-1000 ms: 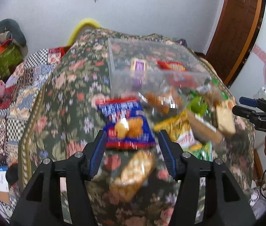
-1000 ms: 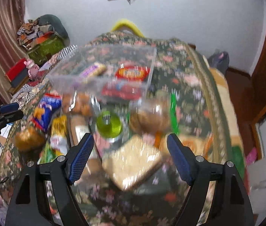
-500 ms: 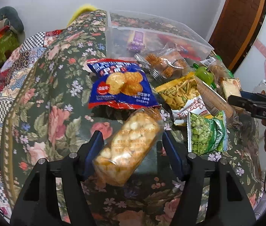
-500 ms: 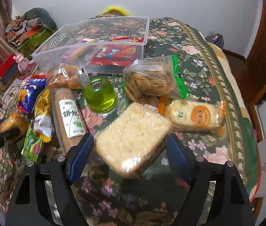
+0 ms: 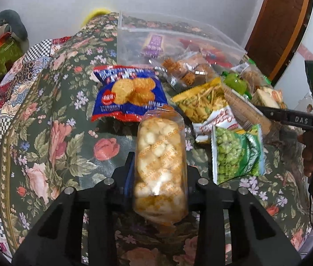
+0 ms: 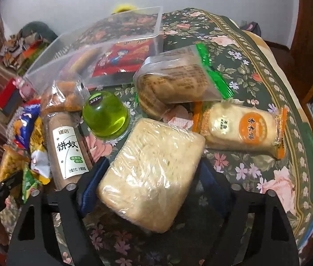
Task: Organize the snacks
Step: 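Grasp the puffed-snack bag with left tool while right tool grasps wrapped square bread, then release the puffed-snack bag into the box with left tool while right tool releases bread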
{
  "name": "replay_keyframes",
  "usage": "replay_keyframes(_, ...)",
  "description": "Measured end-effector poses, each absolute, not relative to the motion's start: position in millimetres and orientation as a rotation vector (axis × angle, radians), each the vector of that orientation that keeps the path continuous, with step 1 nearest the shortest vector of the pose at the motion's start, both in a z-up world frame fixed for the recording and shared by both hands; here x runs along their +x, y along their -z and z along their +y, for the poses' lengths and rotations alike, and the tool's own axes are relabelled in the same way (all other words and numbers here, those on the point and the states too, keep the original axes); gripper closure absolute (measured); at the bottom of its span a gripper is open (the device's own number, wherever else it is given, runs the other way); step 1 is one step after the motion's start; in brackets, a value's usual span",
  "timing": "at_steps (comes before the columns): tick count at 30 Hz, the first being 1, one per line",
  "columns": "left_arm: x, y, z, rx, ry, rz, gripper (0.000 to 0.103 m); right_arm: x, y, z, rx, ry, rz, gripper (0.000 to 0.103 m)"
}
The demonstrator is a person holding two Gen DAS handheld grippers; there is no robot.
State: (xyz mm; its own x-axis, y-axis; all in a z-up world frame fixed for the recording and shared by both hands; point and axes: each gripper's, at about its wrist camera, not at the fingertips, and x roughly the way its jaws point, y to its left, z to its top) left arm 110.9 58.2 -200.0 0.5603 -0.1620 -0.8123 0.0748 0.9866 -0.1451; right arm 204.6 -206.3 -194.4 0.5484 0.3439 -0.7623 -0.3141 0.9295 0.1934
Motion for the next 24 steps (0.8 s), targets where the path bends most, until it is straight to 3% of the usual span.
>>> replay_keyframes(6, 108, 174, 59, -0.111, 0.128, 0.901, 0.068, 192, 184, -212, 0.017, -0.387, 0.867, 0.049)
replay_keyframes(24, 144, 105, 58, -0.115, 0.130, 0.748, 0.068, 192, 116, -202, 0.046, -0.478, 0.688, 0.050)
